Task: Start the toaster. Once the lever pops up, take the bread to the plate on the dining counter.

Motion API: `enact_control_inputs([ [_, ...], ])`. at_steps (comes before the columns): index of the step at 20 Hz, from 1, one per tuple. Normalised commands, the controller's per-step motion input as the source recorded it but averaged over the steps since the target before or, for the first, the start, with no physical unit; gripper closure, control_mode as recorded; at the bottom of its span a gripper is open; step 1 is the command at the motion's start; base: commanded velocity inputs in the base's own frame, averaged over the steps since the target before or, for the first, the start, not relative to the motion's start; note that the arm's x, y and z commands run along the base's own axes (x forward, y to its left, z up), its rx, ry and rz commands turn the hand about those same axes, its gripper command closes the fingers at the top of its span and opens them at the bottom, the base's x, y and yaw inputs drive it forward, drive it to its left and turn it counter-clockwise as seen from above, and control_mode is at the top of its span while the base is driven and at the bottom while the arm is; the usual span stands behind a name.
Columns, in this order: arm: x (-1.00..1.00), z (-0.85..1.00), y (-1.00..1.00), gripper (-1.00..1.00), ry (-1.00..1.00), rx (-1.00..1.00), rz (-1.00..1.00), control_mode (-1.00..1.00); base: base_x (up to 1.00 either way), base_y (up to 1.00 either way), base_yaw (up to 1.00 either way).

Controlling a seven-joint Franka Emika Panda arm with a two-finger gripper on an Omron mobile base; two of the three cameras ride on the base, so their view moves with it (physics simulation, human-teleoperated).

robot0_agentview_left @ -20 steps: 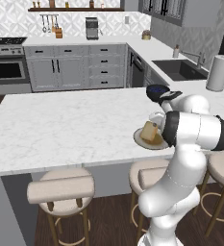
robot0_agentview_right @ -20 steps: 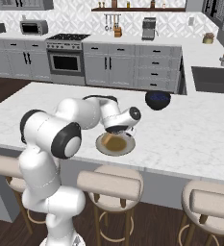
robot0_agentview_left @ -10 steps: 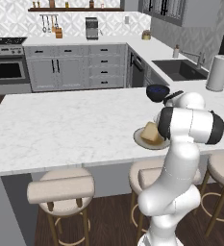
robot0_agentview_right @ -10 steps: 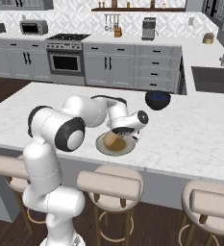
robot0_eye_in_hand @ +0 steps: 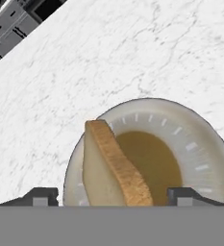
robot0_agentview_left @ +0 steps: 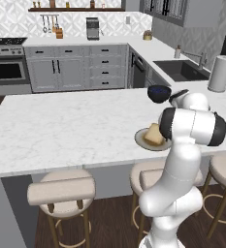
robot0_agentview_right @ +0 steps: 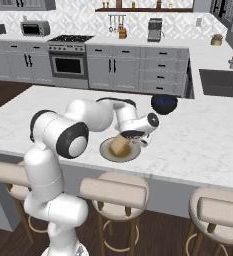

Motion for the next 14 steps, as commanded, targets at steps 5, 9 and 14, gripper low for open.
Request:
enact_control_inputs([
  [5, -0.03, 0.51, -0.51, -1.00, 0.03, 0.00, -0.11, -1.00, 0.00, 0.00, 0.00],
  [9, -0.49, 0.77, -0.19, -1.00, -0.08, 0.00, -0.03, -1.00, 0.00, 0.00, 0.00],
  [14, -1.00, 0.23, 0.37, -1.00, -0.45, -0.11, 0.02, -1.00, 0.00, 0.00, 0.00],
])
